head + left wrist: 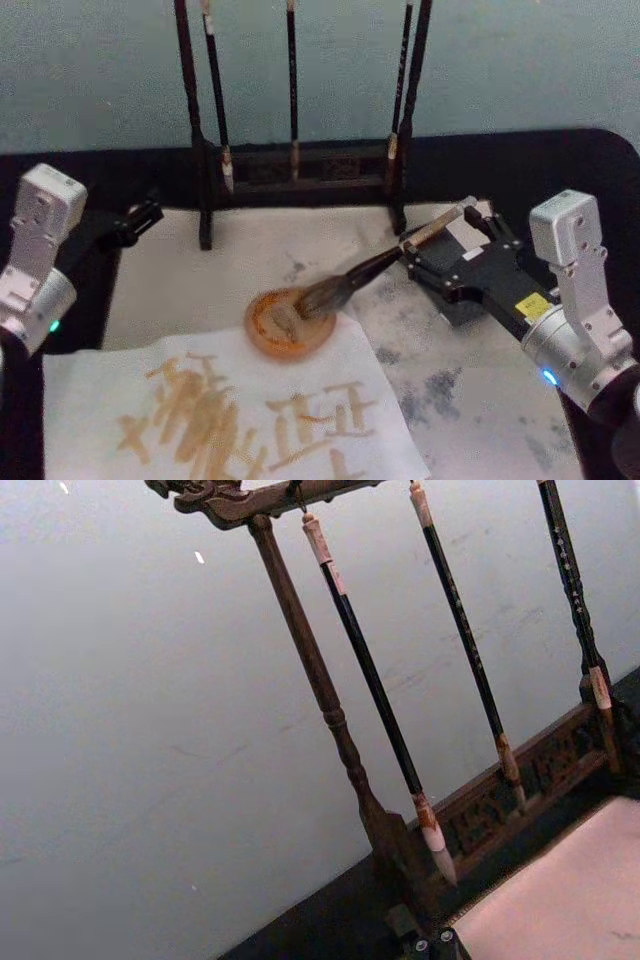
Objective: Pick up the brush from the inkstone, write on the paper, then place the brush back to its original position.
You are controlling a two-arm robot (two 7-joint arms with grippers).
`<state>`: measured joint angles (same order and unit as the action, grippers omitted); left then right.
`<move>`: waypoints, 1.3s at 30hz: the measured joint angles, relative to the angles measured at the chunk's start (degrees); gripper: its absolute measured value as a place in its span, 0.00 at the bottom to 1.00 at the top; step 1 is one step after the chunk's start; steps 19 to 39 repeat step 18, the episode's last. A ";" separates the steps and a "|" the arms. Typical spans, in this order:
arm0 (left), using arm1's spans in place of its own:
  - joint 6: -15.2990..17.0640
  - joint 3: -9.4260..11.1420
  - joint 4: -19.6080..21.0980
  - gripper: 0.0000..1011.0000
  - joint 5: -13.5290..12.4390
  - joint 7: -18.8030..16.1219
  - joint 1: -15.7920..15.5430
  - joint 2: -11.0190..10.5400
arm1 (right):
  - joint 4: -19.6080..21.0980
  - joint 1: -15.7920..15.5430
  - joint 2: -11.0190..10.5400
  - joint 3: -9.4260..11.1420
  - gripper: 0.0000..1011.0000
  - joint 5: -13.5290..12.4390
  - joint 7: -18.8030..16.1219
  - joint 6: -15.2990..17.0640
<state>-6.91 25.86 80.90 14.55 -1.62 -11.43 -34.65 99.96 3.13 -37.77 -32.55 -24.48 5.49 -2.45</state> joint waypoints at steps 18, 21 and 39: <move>0.00 0.00 0.00 0.99 0.00 0.00 0.00 0.00 | -0.37 -0.10 0.19 0.57 0.99 -1.30 0.16 0.00; 0.00 0.00 0.00 0.99 0.00 0.00 0.00 0.00 | -0.37 -0.10 0.19 0.57 0.99 -1.30 0.16 0.00; 0.00 0.00 0.00 0.99 0.00 0.00 0.00 0.00 | -0.37 -0.10 0.19 0.57 0.99 -1.30 0.16 0.00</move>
